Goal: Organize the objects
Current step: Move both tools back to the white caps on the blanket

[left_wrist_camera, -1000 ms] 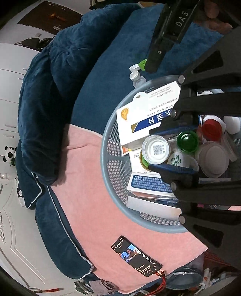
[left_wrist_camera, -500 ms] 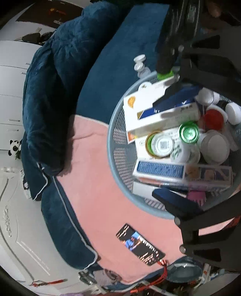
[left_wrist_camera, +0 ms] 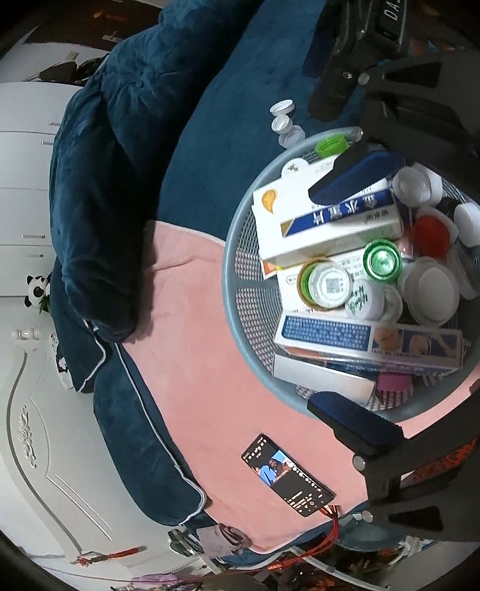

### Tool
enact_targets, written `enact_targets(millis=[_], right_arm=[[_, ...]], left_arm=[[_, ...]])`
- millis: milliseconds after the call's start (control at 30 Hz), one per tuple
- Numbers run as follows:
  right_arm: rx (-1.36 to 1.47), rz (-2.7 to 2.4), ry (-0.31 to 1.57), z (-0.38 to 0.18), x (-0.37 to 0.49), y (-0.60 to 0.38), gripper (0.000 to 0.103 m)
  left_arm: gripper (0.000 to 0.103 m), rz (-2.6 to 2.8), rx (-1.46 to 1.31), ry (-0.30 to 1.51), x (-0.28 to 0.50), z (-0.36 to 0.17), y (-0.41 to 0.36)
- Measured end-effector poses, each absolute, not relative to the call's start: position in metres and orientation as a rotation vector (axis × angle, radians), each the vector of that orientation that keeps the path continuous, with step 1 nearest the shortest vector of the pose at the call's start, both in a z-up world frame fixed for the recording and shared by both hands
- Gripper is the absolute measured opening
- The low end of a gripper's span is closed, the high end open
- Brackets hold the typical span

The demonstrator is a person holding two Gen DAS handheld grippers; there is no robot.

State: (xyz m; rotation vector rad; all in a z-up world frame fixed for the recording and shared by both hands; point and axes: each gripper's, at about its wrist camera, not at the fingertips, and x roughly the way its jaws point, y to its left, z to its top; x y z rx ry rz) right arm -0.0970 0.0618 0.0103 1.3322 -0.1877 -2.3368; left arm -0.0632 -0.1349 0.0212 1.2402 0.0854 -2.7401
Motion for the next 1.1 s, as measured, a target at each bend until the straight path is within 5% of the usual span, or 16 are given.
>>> enact_targets(millis=[1100], right_arm=[[1.409, -2.611, -0.334, -0.014, -0.103, 0.2, 0.103]], left_arm=[[0.103, -2.957, 1.221, -0.099, -0.068, 0.03, -0.007]])
